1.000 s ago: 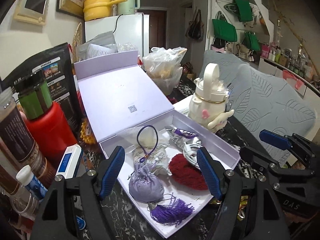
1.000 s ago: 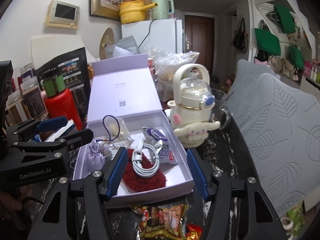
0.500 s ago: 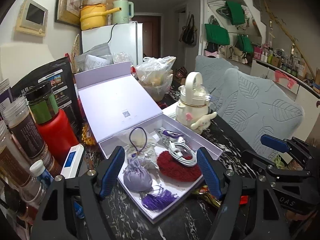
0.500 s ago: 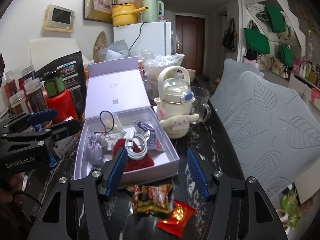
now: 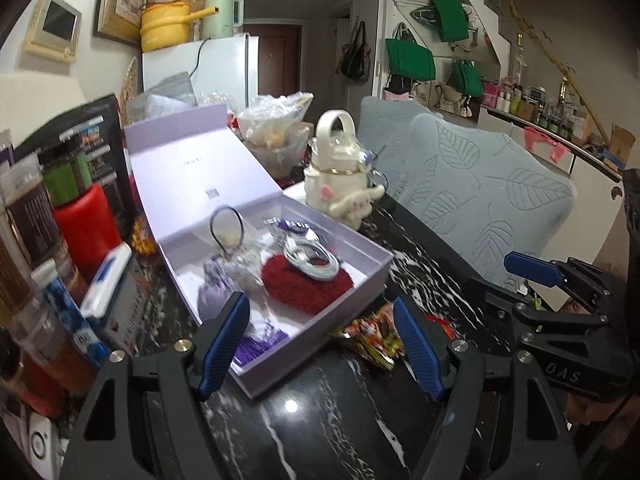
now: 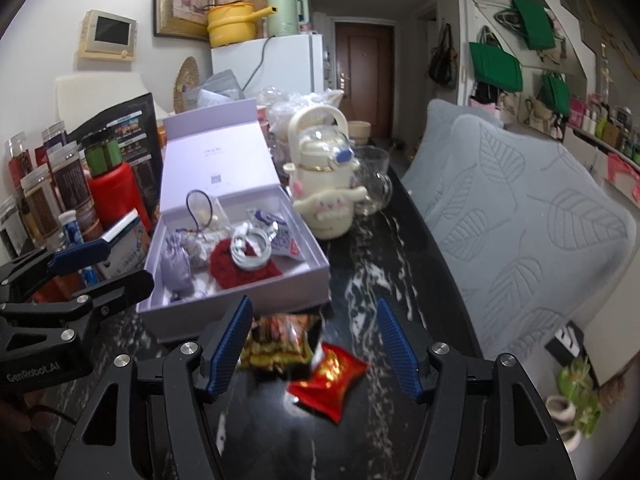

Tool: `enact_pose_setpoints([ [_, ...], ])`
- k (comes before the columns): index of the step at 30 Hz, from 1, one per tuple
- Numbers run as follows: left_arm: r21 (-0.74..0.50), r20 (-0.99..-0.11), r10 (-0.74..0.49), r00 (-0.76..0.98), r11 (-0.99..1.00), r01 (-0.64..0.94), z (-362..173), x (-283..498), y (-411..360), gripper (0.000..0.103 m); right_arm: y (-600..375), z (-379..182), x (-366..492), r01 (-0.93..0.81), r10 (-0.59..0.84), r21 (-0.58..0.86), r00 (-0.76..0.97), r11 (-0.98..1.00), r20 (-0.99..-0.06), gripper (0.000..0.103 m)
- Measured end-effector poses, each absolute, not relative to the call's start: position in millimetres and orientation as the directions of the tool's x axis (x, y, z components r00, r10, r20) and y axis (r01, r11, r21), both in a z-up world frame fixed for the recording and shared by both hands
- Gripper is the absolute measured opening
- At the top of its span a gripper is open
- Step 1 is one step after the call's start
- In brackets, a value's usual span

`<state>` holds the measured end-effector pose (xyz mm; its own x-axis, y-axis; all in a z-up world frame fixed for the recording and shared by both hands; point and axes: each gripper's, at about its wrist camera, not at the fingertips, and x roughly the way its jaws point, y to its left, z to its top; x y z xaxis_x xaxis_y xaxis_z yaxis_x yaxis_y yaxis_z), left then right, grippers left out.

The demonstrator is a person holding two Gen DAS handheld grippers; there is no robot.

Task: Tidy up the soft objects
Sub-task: 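Open both tools and withdraw them from the box toward the snacks on the table, then grasp the green-gold snack bag with left tool while right tool grasps red snack packet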

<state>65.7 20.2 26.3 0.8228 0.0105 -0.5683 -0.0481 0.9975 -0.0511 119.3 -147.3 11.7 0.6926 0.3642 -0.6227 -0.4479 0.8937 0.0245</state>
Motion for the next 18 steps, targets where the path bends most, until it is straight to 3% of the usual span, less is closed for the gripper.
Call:
enact_pose_setpoints([
  [8,-0.134,-0.611,-0.065,0.789,0.991,-0.023,-0.4,59.2,10.0,0.074,-165.8,-9.6,112.6,-0.416,0.330,0.027,0.680,0.909,-0.654,0.065],
  [18,-0.124,-0.644,-0.071,0.762,0.992,-0.013,-22.1,61.5,6.6,0.074,-167.1,-48.7,128.5,-0.422,0.354,0.095,0.593,0.902,-0.723,0.065],
])
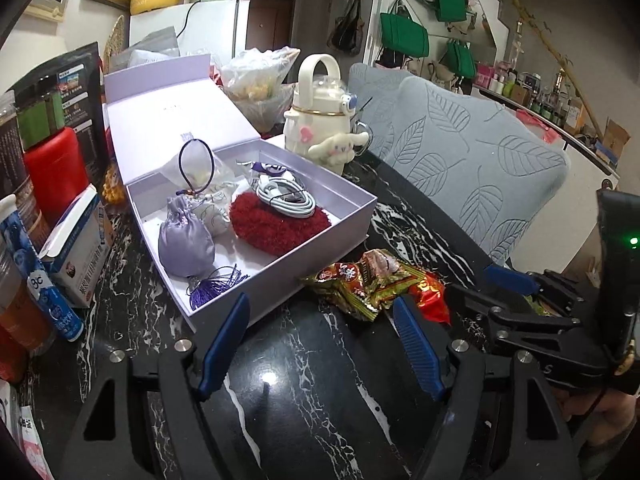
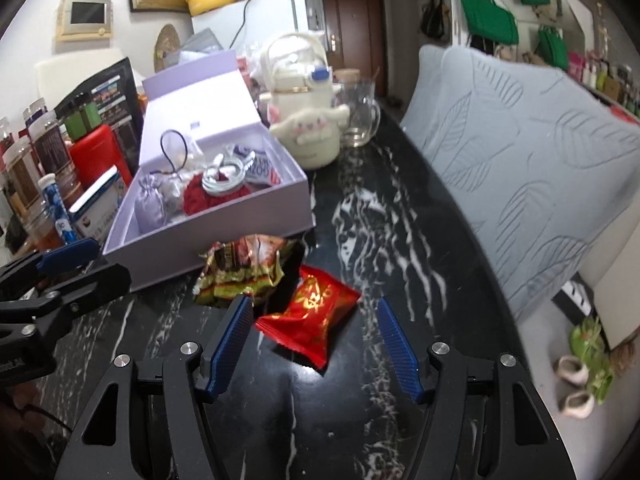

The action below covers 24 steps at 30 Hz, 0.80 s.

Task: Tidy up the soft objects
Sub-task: 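Grasp the green-gold snack bag with left tool while right tool grasps red snack packet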

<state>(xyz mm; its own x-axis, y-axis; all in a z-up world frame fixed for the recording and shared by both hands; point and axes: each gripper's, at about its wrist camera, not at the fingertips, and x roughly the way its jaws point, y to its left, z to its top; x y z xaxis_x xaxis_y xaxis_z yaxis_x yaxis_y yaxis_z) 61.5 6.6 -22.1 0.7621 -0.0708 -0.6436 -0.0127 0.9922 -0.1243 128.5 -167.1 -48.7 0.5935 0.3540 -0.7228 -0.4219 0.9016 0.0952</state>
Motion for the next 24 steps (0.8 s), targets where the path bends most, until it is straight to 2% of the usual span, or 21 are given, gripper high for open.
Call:
enact_pose_setpoints([
  [11,-0.105,-0.654,-0.063,0.754,0.994,-0.008,-25.2,77.0,5.9,0.074,-162.8,-83.7,160.3,-0.409,0.382,0.181,0.491,0.895,-0.783,0.060],
  [14,-0.109,-0.663,-0.083,0.744,0.994,0.014,-27.9,85.0,0.1,0.074,-164.3,-87.7,164.3,-0.424,0.412,0.211,0.464,0.880,-0.784,0.046],
  [15,-0.109,-0.669,-0.089,0.738,0.994,0.021,-29.4,89.2,-3.1,0.074,-164.5,-88.6,164.5,-0.431,0.414,0.210,0.460,0.878,-0.785,0.038],
  [16,-0.111,-0.672,-0.096,0.734,0.993,0.027,-30.4,91.8,-5.5,0.074,-165.4,-89.5,164.5,-0.434,0.411,0.204,0.461,0.878,-0.787,0.035],
  [24,-0.185,-0.706,-0.163,0.689,0.982,0.044,-37.4,120.1,-22.9,0.074,-197.2,-87.5,164.1,-0.393,0.385,0.195,0.491,0.898,-0.781,0.034],
])
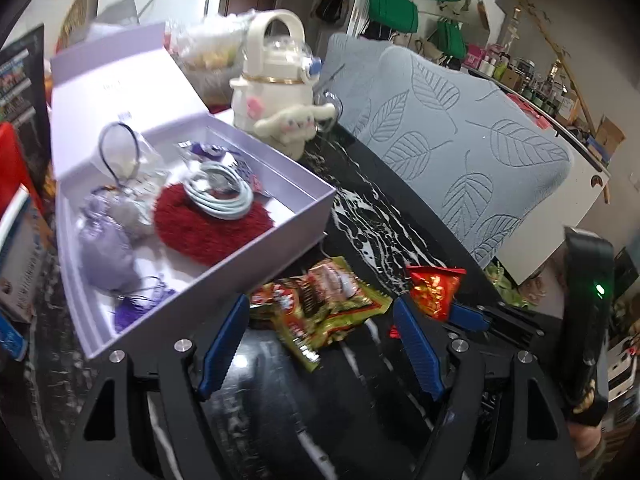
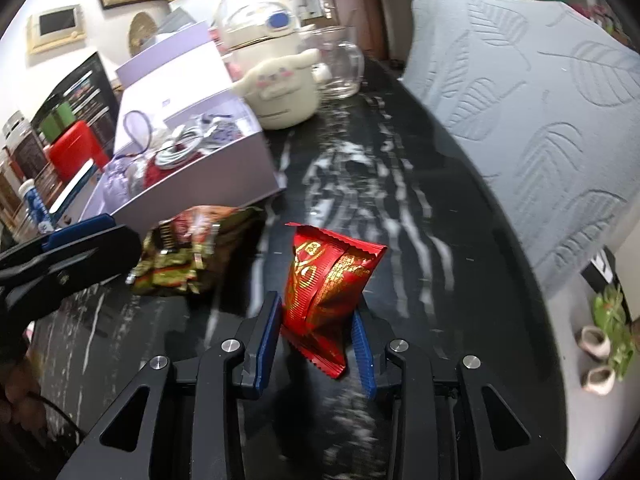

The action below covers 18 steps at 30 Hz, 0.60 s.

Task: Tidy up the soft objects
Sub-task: 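Grasp the green-gold snack bag with left tool while right tool grasps red snack packet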

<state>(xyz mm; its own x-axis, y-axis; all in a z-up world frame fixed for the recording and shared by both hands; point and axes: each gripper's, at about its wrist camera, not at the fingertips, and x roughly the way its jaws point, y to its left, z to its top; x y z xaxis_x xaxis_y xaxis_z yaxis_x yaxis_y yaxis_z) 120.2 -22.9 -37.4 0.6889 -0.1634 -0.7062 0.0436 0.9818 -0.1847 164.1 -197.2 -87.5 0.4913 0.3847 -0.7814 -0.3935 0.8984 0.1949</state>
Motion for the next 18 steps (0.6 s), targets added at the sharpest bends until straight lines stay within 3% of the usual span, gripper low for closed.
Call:
enact_pose_setpoints([
  [7,-0.251,-0.739,-0.188,0.646,0.968,-0.006,-50.0,145.9,-35.7,0.074,-224.4,-86.4,165.0,-0.343,0.365,0.205,0.510,0.917,-0.779,0.034],
  [12,-0.183,-0.780,-0.098,0.618,0.980,-0.076,-59.9,161.5,-44.6,0.074,-234.3,-86.2,167.4,-0.330,0.363,0.211,0.515,0.920,-0.777,0.034],
  [18,-0.180,-0.780,-0.074,0.621,0.978,-0.110,-64.9,166.5,-41.7,0.079,-237.4,-87.1,168.4,-0.336,0.377,0.225,0.511,0.915,-0.772,0.034],
])
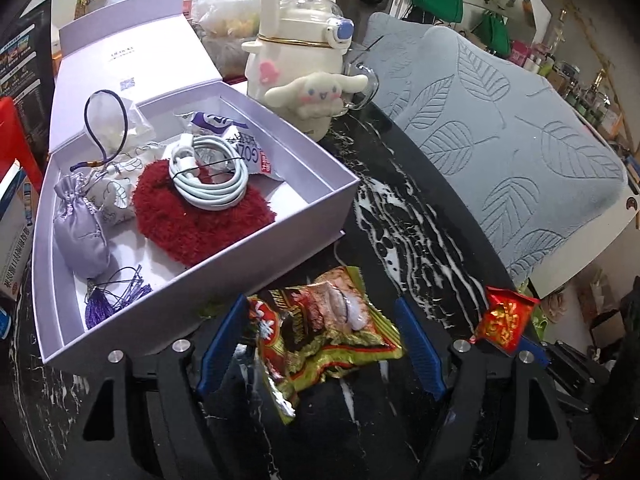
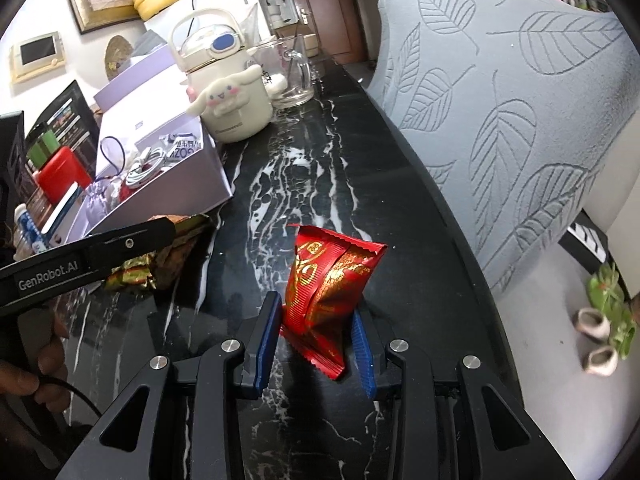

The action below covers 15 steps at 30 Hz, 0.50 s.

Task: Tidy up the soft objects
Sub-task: 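Grasp the green-gold snack bag with left tool while right tool grasps red snack packet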

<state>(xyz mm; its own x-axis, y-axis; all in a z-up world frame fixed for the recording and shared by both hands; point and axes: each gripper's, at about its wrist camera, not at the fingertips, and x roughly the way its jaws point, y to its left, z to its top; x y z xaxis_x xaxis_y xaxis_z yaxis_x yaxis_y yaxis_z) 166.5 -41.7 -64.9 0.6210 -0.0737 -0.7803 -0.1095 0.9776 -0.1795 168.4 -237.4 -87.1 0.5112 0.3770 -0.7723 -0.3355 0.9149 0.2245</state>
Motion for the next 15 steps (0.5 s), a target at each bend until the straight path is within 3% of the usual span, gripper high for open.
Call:
enact_pose_setpoints([
  [4,-0.160,-0.788,-0.053,0.613,0.980,-0.121,-67.4,166.3,-40.6,0.089,-238.9,-87.6,168.1,-0.338,0.383,0.230,0.509,0.913,-0.771,0.034],
  [9,-0.098,-0.802,-0.001,0.597,0.987,-0.129,-72.0,168.4,-44.8,0.090,-240.2,-87.5,167.5,-0.335,0.384,0.233,0.509,0.913,-0.770,0.034],
  [12,-0.078,-0.802,0.011,0.597,0.989,-0.123,-72.6,169.2,-46.5,0.102,-240.2,-87.3,166.9,-0.335,0.382,0.230,0.511,0.913,-0.770,0.034],
  [15,-0.047,-0.820,0.036,0.571,0.990,-0.130,-79.6,174.1,-45.6,0.102,-240.0,-87.4,166.1,-0.335,0.380,0.228,0.512,0.914,-0.770,0.034],
])
